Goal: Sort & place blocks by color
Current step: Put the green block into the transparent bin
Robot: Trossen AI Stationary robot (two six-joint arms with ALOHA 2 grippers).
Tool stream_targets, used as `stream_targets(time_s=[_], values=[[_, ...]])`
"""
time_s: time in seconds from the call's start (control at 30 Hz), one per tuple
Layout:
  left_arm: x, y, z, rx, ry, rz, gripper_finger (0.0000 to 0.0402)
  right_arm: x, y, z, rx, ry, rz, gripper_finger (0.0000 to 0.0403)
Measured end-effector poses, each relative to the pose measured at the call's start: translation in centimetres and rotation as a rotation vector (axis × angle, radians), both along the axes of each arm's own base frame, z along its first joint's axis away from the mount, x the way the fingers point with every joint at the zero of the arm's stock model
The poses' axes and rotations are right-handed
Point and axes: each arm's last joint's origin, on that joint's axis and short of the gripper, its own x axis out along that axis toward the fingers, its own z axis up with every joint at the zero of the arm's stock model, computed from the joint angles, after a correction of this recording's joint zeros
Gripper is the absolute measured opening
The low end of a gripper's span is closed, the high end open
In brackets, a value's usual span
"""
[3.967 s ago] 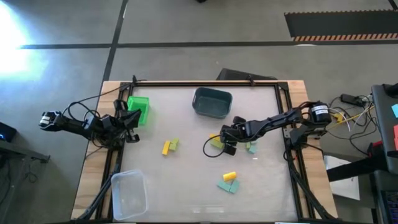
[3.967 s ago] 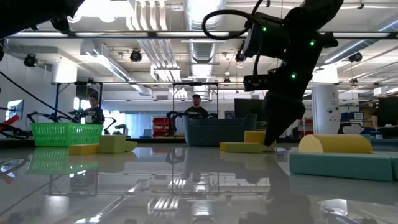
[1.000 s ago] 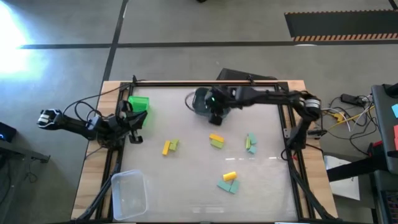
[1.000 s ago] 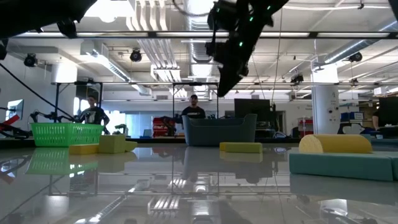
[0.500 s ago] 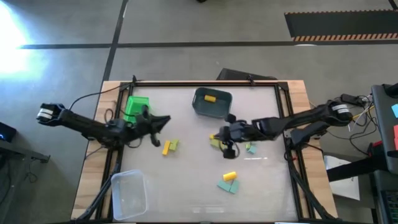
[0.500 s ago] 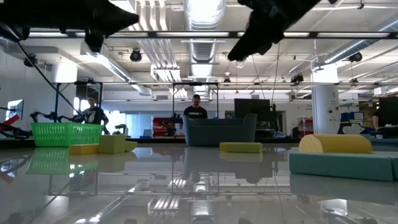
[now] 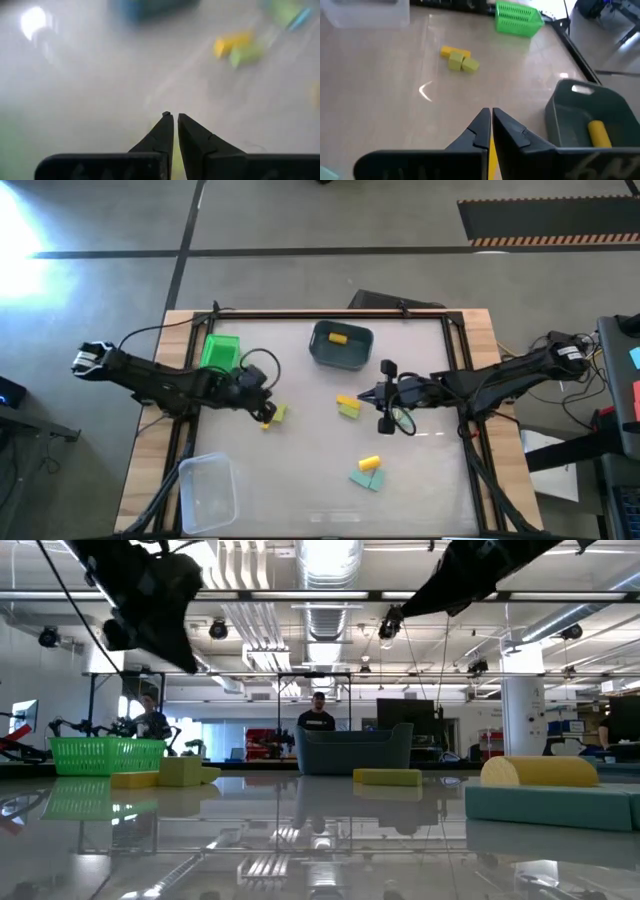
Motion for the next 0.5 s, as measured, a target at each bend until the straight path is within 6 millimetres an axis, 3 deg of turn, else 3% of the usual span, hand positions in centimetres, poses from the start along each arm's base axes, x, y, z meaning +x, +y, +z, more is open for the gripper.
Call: stream_targets(time_s=[0.2,0.33,0.5], values=[[1.2,-1.2,-2.5,-0.26,0.191,-0.052,0.001,-0.3,-0.1,0.4,-0.03,-0.019,0.018,0.0009],[2.0,-1.5,-3.7,-0.288,0.254,-0.055,0.001,-0.3,0.0,0.4,-0.051,-0.017,0.029,0.0009],[3.2,-1.7,-3.6,-0.305,0.262,-0.029,0.001,-0.3,0.0,0.4,-0.054,-0.01,0.031,0.0009]])
